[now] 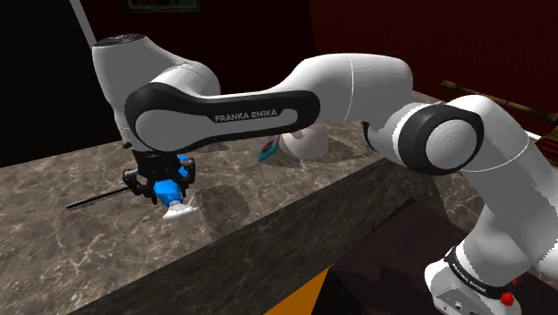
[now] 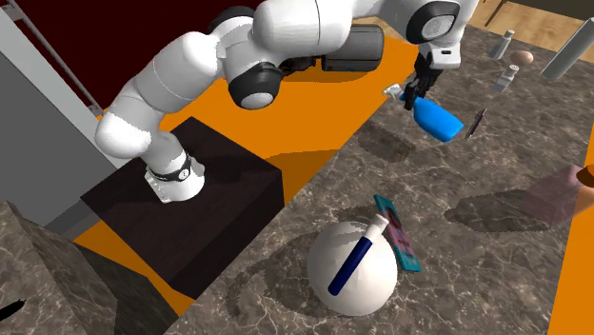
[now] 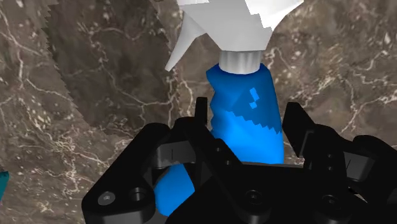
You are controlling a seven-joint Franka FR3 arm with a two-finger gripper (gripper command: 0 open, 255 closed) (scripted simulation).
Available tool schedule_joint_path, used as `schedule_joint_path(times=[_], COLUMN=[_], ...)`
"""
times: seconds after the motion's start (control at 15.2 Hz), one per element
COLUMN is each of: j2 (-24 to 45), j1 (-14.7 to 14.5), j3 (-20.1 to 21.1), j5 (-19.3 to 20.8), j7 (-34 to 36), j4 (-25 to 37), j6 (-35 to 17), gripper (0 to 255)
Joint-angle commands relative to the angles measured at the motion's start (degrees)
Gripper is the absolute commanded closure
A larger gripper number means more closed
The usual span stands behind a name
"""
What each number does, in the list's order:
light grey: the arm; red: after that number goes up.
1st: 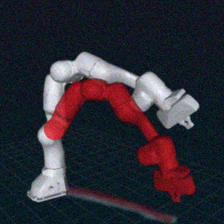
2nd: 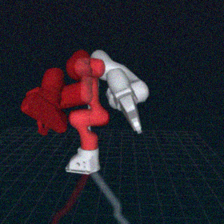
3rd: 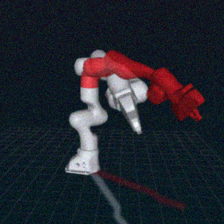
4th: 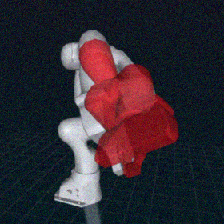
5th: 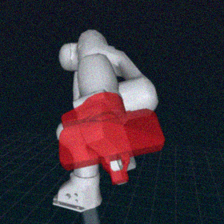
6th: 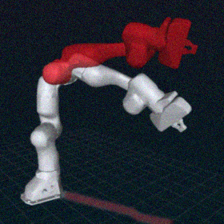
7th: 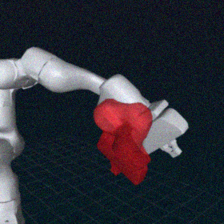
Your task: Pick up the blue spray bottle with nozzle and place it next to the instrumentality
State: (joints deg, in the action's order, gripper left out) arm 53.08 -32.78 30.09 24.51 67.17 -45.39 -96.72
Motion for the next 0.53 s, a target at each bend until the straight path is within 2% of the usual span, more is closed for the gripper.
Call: schedule_joint_path(times=[0.0, 0.46], j2=[5.6, 3.5], j1=[-3.5, -0.7], j3=[-1.2, -0.8], j5=[0.8, 0.9], j7=[-0.9, 0.8], j4=[9.7, -0.4], j6=[3.4, -3.7], gripper=[255, 255])
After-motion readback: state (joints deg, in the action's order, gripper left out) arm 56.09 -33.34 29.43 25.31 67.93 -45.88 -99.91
